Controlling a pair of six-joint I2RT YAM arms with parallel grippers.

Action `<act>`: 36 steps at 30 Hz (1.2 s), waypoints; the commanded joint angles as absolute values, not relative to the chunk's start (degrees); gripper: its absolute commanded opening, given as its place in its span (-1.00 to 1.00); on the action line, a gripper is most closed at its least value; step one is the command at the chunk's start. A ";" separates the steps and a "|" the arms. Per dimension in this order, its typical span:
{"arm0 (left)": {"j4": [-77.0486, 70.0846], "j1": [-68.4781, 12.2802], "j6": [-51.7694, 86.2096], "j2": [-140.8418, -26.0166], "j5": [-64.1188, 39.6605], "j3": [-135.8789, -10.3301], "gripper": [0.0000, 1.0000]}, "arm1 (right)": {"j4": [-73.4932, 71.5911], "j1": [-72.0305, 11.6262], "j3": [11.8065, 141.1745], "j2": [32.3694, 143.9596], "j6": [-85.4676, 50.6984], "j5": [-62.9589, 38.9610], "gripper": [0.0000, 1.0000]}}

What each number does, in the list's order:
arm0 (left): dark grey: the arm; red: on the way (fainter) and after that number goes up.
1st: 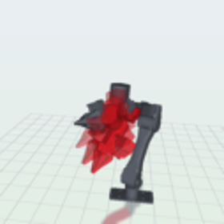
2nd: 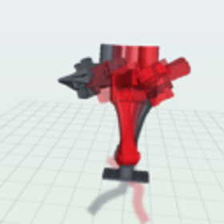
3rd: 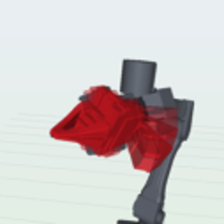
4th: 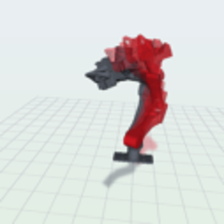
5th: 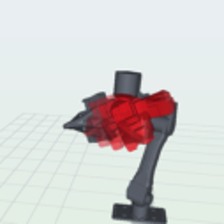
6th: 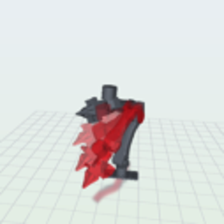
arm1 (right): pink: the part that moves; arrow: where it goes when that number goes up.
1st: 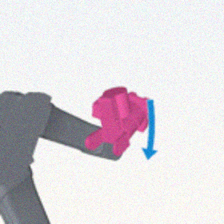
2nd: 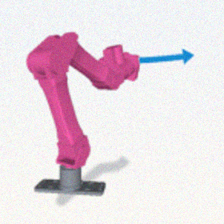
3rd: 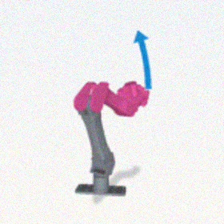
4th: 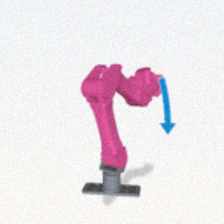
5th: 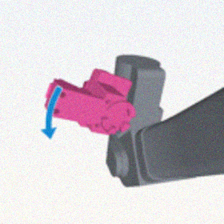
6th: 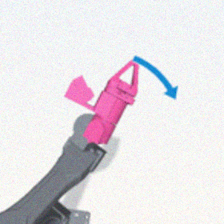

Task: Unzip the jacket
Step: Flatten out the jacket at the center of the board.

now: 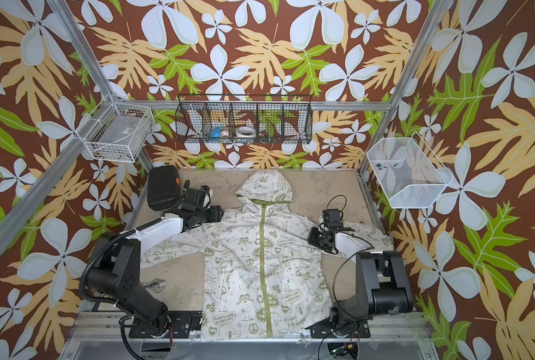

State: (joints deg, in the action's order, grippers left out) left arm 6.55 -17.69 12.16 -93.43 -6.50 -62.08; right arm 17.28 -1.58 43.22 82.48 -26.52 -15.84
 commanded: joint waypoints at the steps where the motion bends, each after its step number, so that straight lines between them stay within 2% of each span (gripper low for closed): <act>1: 6.53 -18.36 -1.43 -94.79 -20.32 -70.01 0.99 | 22.32 -1.60 49.77 79.15 -24.15 -12.97 0.16; 4: 15.83 -18.32 -8.42 -103.94 -29.34 -85.12 0.99 | 20.71 -1.64 56.01 79.48 -21.24 -16.54 0.29; 7: 19.93 -19.45 -13.37 -112.54 -34.71 -93.52 0.99 | 19.44 -1.58 59.67 81.47 -21.11 -21.55 0.28; 10: 26.57 -23.28 -21.60 -120.76 -29.93 -101.24 0.97 | 18.73 -2.90 59.88 81.71 -21.63 -23.73 0.25; 14: 32.50 -26.01 -24.45 -130.83 -26.25 -109.68 0.75 | 19.08 -4.90 58.40 80.54 -20.83 -22.85 0.24; 17: 32.83 -26.45 -24.86 -134.74 -26.17 -112.91 0.64 | 19.51 -5.12 56.68 79.37 -20.64 -22.76 0.24; 22: 32.53 -26.47 -26.37 -136.71 -23.42 -116.43 0.60 | 20.48 -5.13 55.29 78.94 -19.78 -22.44 0.24; 25: 32.15 -26.28 -28.34 -137.06 -22.76 -117.08 0.59 | 20.21 -5.23 55.36 79.91 -19.86 -22.81 0.24; 31: 35.30 -25.66 -36.80 -138.94 -26.54 -117.23 0.72 | 20.83 -5.63 55.01 81.21 -19.36 -22.89 0.22; 36: 36.54 -25.10 -43.54 -138.58 -24.30 -116.63 0.63 | 21.13 -6.85 53.01 80.29 -19.42 -22.94 0.22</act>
State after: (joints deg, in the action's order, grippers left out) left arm 34.76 -25.45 -37.60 -138.89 -24.43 -116.62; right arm 20.23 -6.33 53.58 80.86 -20.10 -22.55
